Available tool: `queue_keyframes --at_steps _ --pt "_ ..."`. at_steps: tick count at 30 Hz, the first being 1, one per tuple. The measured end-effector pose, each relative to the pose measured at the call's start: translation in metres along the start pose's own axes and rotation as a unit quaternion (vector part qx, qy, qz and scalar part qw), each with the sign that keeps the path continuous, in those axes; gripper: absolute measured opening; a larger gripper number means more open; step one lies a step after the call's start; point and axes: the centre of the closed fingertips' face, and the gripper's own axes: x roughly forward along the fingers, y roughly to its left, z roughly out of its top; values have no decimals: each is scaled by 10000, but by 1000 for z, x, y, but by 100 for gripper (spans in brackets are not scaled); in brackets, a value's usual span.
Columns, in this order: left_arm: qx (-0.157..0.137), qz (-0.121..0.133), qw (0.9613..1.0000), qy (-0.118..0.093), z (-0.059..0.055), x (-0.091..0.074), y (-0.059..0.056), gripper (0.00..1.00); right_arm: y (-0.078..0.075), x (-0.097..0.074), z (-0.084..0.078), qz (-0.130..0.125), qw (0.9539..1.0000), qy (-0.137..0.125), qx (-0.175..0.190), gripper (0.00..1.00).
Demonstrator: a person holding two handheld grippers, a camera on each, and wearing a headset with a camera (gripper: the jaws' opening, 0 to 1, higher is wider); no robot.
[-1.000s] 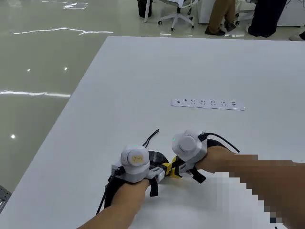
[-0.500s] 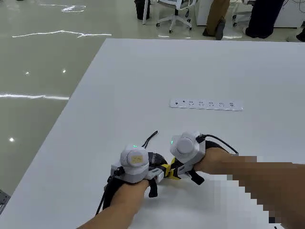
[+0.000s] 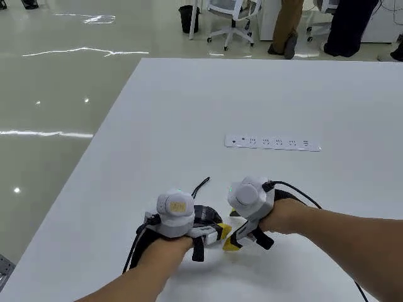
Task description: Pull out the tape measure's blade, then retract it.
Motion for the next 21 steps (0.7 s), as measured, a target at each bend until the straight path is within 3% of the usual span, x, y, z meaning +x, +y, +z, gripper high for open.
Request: queue_keyframes --at_steps 2,6,12,15,17,18,21 --pt "120 -72 9998 -105 3 -2 -4 99 2 0 0 30 10000 -9 -9 89" --pt "250 -84 9996 -91 4 -3 -5 99 8 -2 8 97 9998 -156 -9 100" --pt "284 -70 9995 -116 8 -7 -1 99 10 -5 7 78 9999 -146 31 100" --pt "257 -89 9995 -136 9 -11 2 99 9 -11 3 -12 9998 -163 65 100" --pt "244 -246 9994 -36 5 -14 -2 99 6 -18 0 -75 9997 -181 140 100" --pt "302 -233 9993 11 3 -14 0 99 2 -23 -2 -236 9992 -193 275 100" --pt "384 -337 9987 -52 2 -19 0 99 1 -35 3 -312 9955 -595 671 100"
